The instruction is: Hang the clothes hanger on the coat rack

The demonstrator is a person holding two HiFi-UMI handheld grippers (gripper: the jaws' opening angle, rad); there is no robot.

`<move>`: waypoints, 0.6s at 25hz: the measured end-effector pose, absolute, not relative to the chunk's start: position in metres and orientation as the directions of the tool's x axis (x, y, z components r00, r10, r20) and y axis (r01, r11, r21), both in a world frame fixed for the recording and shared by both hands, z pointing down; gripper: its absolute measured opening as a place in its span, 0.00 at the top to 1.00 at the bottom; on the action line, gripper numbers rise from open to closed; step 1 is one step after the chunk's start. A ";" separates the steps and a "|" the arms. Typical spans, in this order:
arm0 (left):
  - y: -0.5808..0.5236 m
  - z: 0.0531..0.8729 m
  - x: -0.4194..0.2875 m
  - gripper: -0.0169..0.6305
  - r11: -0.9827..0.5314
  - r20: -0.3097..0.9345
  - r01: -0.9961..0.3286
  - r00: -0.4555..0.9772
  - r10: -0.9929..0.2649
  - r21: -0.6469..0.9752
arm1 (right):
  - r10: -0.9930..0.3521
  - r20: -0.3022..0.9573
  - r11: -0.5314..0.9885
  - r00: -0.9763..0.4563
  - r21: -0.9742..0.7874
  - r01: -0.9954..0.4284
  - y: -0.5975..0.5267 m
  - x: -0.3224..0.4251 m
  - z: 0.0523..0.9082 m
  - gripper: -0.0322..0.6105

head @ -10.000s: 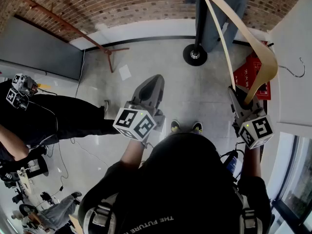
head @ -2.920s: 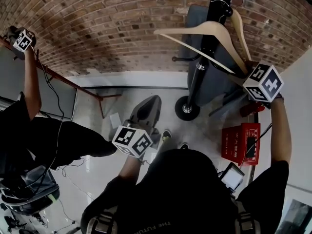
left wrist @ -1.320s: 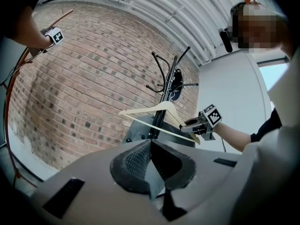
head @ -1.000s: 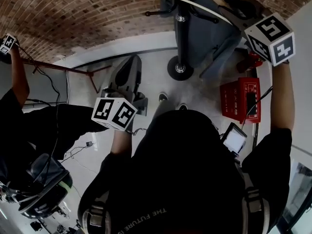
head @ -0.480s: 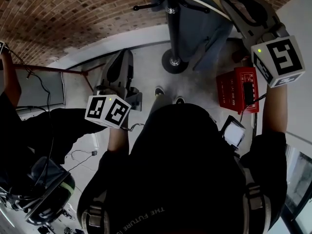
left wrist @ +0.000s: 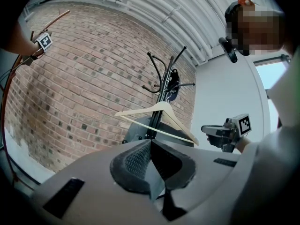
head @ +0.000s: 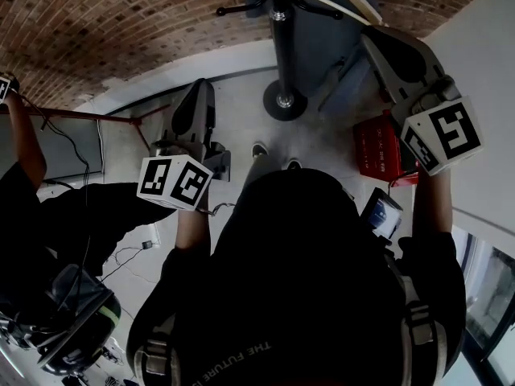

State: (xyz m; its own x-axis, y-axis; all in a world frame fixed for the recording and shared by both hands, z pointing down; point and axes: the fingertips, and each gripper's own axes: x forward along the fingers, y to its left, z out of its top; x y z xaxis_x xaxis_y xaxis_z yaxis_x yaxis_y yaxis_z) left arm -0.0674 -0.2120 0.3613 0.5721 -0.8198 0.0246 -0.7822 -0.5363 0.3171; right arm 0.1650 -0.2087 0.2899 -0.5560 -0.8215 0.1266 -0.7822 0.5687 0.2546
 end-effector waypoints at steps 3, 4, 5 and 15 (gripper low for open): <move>-0.211 0.362 -0.067 0.95 -0.534 0.022 -0.785 0.569 -0.822 0.314 | -0.803 0.136 0.596 -0.580 0.195 -0.779 -0.201 0.163 0.304 0.91; -0.211 0.362 -0.066 0.95 -0.535 0.021 -0.785 0.569 -0.822 0.312 | -0.805 0.130 0.593 -0.579 0.187 -0.783 -0.199 0.164 0.307 0.92; -0.210 0.363 -0.066 0.95 -0.536 0.020 -0.785 0.570 -0.822 0.311 | -0.809 0.125 0.587 -0.574 0.182 -0.789 -0.197 0.167 0.308 0.92; -0.206 0.366 -0.066 0.95 -0.549 0.030 -0.775 0.586 -0.810 0.313 | -0.840 0.137 0.543 -0.526 0.196 -0.816 -0.193 0.169 0.319 0.92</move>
